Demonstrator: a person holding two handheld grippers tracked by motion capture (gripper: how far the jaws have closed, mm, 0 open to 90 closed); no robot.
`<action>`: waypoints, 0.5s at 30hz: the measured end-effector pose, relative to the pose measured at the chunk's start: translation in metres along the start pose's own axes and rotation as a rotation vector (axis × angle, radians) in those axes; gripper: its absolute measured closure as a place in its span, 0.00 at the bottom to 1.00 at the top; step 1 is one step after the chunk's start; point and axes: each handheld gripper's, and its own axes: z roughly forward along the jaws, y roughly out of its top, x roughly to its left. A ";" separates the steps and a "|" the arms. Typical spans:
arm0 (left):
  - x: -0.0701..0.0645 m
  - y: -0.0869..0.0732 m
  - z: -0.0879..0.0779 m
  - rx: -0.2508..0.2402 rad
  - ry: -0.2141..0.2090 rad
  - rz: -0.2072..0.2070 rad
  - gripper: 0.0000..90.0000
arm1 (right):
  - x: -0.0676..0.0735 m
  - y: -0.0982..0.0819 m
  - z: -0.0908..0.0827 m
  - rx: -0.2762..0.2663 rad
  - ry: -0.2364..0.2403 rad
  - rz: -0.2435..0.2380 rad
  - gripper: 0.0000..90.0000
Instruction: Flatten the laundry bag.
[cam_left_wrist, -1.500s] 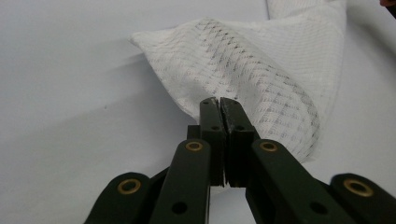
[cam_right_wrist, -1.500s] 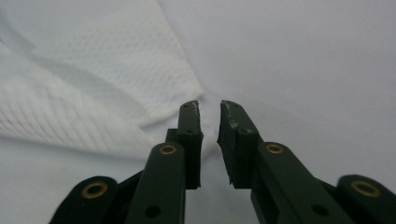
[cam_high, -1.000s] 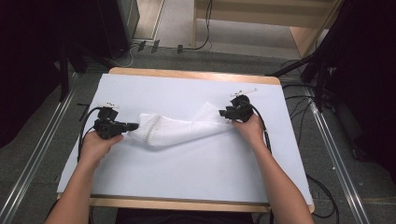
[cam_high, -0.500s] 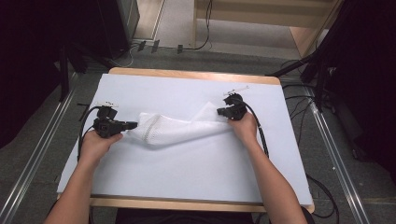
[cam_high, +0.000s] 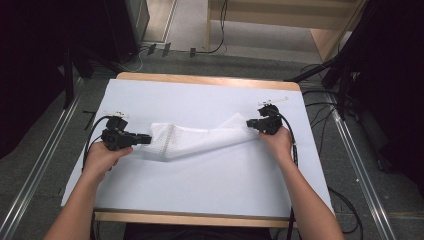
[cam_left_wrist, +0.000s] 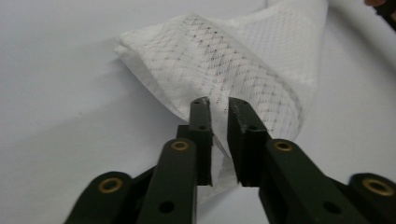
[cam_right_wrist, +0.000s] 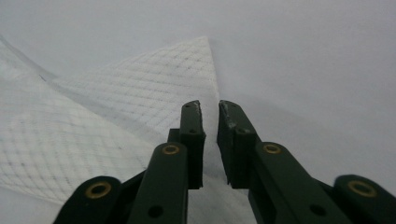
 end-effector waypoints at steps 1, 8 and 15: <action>0.001 0.001 -0.003 -0.011 0.009 0.001 0.85 | 0.000 0.000 0.000 0.000 0.000 0.000 0.88; 0.011 0.024 0.001 -0.043 0.032 -0.010 0.72 | 0.004 -0.002 -0.018 -0.054 0.012 -0.020 0.85; 0.028 0.035 0.046 0.023 0.091 0.013 0.55 | 0.006 -0.005 -0.013 -0.038 0.016 -0.029 0.85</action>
